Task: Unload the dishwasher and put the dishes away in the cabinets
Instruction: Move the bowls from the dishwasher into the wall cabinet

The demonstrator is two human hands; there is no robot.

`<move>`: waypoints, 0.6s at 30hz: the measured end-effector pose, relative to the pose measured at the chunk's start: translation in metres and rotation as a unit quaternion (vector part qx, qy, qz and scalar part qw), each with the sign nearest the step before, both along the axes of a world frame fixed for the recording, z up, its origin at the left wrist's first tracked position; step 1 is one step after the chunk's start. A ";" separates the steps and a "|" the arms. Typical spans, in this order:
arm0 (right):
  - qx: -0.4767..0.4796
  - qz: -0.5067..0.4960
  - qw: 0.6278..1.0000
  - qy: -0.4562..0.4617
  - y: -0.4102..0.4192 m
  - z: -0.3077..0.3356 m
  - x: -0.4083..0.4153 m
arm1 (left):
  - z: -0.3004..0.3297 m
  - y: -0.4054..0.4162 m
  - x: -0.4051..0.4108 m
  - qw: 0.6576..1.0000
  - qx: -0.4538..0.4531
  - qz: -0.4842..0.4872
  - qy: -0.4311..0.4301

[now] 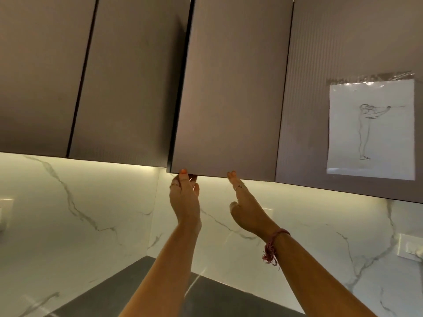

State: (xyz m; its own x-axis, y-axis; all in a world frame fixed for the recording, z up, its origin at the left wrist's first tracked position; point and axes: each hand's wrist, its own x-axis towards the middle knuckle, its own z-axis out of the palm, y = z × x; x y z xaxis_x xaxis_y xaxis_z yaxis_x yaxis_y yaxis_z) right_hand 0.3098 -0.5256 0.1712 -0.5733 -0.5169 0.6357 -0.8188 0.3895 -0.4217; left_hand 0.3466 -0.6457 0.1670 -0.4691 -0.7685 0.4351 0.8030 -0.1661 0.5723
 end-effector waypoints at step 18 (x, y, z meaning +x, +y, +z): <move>0.049 -0.261 0.913 0.311 -0.077 0.011 -0.197 | 0.024 -0.133 -0.153 0.971 0.164 -0.172 0.004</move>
State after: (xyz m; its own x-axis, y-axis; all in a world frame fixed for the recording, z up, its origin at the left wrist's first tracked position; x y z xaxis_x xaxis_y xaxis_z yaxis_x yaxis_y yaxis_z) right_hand 0.1132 -0.6023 0.1824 -0.3012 -0.3485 0.8876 -0.5802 0.8057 0.1194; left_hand 0.1938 -0.7785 0.1910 -0.7200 -0.6652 0.1978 0.6724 -0.5980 0.4363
